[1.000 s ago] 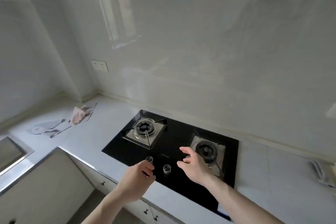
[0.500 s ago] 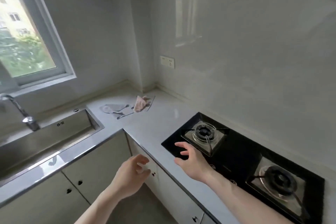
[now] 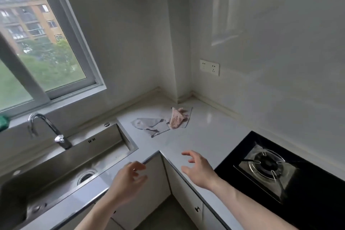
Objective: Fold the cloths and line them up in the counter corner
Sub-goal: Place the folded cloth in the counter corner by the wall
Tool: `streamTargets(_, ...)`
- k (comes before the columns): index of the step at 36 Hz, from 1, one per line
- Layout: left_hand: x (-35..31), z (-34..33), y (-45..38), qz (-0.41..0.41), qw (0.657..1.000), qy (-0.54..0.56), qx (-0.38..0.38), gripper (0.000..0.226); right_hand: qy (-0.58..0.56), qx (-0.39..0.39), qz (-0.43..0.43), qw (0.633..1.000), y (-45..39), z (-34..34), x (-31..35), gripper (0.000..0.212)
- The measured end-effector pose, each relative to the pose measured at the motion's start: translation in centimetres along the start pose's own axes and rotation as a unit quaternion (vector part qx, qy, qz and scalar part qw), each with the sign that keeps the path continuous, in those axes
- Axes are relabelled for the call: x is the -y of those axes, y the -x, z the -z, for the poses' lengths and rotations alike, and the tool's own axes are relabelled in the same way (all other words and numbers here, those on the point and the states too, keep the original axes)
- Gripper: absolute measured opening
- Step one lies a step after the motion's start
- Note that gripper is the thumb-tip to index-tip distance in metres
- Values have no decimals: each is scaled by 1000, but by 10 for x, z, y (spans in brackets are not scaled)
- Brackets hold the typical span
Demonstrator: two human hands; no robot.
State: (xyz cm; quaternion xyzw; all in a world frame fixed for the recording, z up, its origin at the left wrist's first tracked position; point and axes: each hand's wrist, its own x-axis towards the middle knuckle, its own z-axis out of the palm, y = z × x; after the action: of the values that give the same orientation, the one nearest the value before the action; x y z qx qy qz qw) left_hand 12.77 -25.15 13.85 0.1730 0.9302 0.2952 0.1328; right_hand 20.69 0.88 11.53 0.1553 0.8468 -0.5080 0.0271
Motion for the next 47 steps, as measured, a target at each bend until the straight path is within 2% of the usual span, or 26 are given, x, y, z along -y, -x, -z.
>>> streamTargets(4,16,4,-38,9,1000,-16,20,18,20,-3,4,1000,-33,-1,8,45)
streamTargets(10,22,10,-117,-26,996,-64,58,19,38,-30,-8,999,-74,5,7,45)
streamTargets(19,45,4,-264,-66,981,-118,139,19,67,-87,-85,990,-120,8,-1,44)
streamTargets(25,72,-7,-361,-126,954,-178,204,18,71,-125,-145,979,-155,-19,11,43)
streamTargets(29,95,-18,-410,-129,943,-192,238,19,77,-140,-169,973,-177,-42,26,41)
streamTargets(32,111,-25,-438,-138,933,-216,255,19,71,-146,-190,968,-188,-58,33,40)
streamTargets(35,126,-31,-457,-138,920,-240,276,42,67,-154,-207,964,-193,-70,38,41)
streamTargets(40,140,-37,-477,-153,900,-254,320,62,56,-172,-225,957,-196,-83,42,39)
streamTargets(47,142,-29,-478,-180,915,-233,275,49,39,-194,-235,952,-189,-98,47,38)
